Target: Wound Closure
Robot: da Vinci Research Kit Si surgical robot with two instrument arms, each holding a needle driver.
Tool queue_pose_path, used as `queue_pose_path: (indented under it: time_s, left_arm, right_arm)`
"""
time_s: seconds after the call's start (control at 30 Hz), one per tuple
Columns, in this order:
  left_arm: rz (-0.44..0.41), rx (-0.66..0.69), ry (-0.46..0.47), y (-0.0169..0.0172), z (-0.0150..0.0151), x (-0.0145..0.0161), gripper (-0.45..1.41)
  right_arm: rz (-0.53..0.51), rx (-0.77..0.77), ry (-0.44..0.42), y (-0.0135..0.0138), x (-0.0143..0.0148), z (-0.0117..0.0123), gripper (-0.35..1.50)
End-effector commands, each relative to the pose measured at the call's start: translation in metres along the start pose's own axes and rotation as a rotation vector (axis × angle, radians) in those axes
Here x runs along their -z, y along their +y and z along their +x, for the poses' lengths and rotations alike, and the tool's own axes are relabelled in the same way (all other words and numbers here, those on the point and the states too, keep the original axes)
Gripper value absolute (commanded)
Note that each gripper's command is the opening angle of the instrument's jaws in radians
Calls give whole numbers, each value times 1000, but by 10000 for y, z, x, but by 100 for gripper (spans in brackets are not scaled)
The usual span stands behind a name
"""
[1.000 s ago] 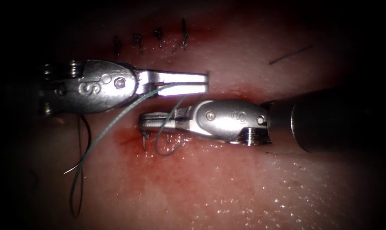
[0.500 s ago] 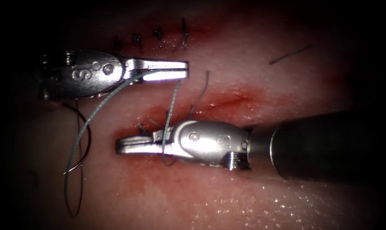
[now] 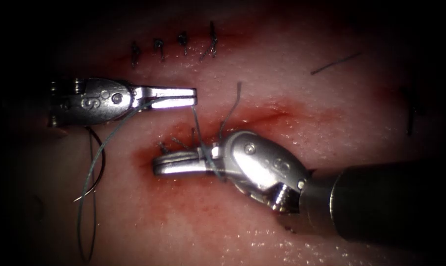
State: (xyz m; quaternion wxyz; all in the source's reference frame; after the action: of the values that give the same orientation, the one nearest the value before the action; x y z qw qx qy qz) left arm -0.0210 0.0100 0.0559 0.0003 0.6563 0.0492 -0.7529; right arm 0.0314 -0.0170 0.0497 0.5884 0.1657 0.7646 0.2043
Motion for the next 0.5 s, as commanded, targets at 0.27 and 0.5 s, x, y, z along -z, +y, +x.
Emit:
queue_pose_path:
  time_s: [0.27, 0.5]
  left_arm:
    - [30, 22, 20, 24, -30, -11, -45]
    - [58, -2, 8, 52, -43, -27, -45]
  right_arm:
    - [-149, -50, 88, 9, 14, 15, -35]
    - [-270, -56, 98, 23, 20, 17, -35]
